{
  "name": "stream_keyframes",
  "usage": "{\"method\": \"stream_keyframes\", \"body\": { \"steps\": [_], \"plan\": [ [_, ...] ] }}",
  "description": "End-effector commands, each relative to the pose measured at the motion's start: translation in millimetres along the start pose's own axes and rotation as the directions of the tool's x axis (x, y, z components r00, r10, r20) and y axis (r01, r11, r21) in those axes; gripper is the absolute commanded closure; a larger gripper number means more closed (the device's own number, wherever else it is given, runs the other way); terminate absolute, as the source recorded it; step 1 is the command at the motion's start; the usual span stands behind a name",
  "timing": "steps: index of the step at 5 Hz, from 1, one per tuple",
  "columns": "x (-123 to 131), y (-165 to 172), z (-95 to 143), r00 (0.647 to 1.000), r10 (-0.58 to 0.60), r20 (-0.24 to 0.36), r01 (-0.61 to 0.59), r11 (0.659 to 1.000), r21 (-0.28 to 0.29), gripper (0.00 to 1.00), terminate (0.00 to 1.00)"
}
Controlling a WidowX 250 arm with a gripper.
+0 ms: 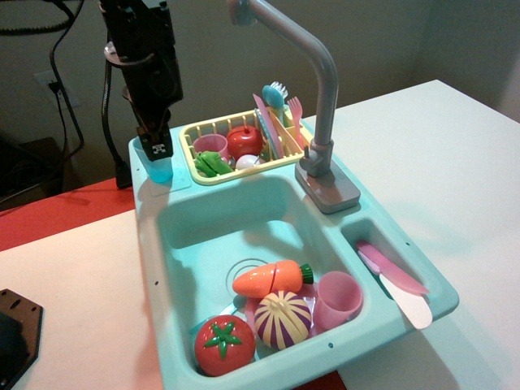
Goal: Put cup from counter to sink
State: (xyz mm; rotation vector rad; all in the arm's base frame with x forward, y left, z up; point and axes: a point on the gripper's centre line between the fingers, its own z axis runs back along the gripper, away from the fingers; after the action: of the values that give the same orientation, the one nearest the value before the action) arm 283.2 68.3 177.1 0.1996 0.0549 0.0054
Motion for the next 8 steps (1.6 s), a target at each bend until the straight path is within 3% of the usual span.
{"method": "stream_keyframes", "body": {
  "steps": [1,3,4,6,8],
  "plan": [
    [-0.9,0.5,-6.4,1.000,0.018,0.010,-0.019,1.000,0.022,0.00,0.00],
    [-4.6,-4.0,-21.4,1.000,0.004,0.007,-0.005,0.999,0.038,0.00,0.00],
    [-7.9,-2.5,-23.1,1.000,0.003,0.024,-0.004,0.999,0.035,1.00,0.00],
    [-9.5,-1.4,-20.0,0.999,0.006,0.046,-0.008,1.000,0.028,1.00,0.00],
    [13.6,-15.4,-8.9,0.989,-0.062,0.136,0.059,0.998,0.026,1.00,0.00]
  ]
}}
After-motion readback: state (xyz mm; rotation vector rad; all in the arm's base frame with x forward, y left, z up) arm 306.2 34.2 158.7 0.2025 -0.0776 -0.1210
